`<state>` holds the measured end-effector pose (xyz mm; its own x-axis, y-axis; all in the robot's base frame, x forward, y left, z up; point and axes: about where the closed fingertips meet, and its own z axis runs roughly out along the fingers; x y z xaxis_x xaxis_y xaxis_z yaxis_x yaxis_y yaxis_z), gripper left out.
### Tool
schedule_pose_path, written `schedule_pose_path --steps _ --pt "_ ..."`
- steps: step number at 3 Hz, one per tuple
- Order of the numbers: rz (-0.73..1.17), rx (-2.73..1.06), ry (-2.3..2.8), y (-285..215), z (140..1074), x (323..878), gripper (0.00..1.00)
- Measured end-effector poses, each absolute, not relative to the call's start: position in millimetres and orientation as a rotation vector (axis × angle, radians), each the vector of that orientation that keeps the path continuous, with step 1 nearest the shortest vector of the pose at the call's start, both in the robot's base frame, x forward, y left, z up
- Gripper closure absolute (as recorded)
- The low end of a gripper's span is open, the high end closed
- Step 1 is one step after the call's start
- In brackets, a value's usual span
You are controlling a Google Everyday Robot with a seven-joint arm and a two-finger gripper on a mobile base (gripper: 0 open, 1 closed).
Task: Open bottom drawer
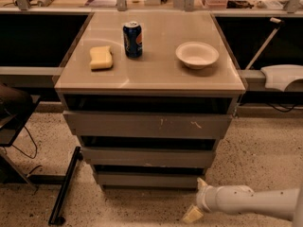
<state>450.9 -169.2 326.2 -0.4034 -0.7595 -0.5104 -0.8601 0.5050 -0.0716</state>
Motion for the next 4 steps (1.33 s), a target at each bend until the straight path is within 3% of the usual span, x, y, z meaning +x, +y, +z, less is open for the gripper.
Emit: schedule_pose_path --steps 4 --pt "0.464 -1.149 2.137 -157 276 482 0.0"
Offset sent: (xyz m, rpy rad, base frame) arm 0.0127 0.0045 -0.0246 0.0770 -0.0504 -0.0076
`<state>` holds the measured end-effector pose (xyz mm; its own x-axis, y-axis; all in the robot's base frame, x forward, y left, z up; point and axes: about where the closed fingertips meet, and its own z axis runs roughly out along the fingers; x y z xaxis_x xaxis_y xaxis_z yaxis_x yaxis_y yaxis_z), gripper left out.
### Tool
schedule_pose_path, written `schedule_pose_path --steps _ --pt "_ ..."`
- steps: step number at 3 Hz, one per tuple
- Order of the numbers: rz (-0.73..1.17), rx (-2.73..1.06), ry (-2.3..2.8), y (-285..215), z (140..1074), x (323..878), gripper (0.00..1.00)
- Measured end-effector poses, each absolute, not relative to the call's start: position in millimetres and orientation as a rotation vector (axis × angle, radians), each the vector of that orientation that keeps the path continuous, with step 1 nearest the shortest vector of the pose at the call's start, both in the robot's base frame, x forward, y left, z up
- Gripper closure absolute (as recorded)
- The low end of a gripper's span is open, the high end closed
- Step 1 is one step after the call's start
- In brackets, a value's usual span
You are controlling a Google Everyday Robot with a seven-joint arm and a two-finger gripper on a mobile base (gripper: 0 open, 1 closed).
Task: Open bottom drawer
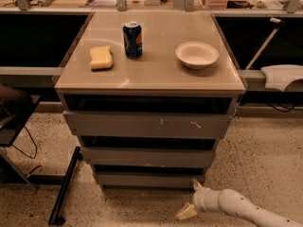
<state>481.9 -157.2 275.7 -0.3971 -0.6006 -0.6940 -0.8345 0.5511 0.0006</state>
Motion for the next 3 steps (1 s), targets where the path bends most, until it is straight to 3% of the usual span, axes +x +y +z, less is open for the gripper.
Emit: schedule_pose_path --steps 2,3 --pt "0.72 -1.064 2.042 -111 234 538 0.0" --pt "0.652 -1.011 2.055 -143 236 568 0.0"
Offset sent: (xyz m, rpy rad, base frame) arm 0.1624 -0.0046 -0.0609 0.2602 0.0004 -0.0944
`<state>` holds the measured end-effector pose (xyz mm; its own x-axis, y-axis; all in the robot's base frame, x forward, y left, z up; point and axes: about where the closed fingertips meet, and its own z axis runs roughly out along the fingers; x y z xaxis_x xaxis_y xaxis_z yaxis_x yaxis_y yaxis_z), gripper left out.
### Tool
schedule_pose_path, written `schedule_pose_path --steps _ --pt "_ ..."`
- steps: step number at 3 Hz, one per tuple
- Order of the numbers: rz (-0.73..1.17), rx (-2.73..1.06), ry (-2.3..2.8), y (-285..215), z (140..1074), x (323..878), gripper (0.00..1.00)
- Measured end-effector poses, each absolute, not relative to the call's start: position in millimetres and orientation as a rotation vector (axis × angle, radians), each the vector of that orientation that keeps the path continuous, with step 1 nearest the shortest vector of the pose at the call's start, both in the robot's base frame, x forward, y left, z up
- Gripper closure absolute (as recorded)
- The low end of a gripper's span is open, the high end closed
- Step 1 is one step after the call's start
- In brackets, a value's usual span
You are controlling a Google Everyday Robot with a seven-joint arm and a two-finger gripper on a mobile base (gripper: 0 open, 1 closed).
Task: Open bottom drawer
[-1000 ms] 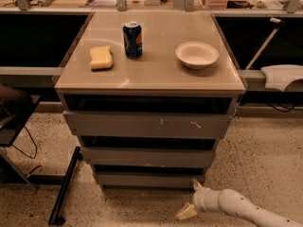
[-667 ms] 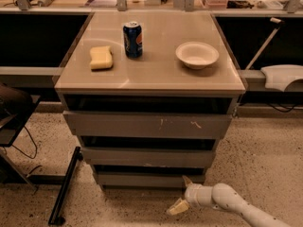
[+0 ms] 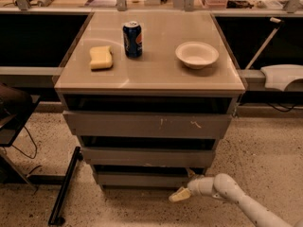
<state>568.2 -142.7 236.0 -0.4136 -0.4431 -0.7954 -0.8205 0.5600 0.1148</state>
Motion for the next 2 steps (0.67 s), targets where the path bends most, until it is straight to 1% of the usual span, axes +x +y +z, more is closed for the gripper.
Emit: schedule_pose_path --steps 1,2 --pt "0.624 -1.03 2.051 -138 234 565 0.0" --pt "0.531 -1.115 2.044 -121 203 560 0.0"
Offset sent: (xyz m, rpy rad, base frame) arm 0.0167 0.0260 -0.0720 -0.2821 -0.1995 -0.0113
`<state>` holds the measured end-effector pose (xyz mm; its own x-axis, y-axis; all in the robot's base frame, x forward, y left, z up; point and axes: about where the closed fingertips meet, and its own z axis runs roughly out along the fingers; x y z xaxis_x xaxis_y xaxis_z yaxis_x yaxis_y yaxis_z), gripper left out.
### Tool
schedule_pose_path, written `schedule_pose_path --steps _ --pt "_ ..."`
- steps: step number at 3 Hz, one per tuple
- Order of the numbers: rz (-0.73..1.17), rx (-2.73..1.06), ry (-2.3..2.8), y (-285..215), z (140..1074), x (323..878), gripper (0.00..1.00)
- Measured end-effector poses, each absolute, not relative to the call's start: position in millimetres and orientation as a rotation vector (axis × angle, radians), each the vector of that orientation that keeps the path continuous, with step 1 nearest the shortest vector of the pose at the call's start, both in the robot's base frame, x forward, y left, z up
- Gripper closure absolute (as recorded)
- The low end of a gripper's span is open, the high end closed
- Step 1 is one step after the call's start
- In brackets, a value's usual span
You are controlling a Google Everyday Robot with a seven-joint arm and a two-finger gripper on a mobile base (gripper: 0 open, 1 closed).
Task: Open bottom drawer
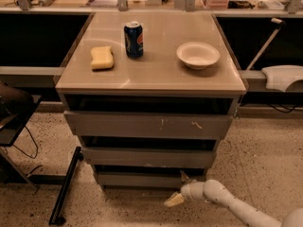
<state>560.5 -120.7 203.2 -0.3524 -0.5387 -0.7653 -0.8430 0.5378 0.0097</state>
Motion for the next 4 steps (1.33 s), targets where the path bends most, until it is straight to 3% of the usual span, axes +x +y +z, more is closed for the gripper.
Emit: schedule_pose_path --steps 2,4 --pt "0.448 -1.071 2.03 -129 206 579 0.0" --pt "0.265 -1.256 1.933 -104 174 638 0.0"
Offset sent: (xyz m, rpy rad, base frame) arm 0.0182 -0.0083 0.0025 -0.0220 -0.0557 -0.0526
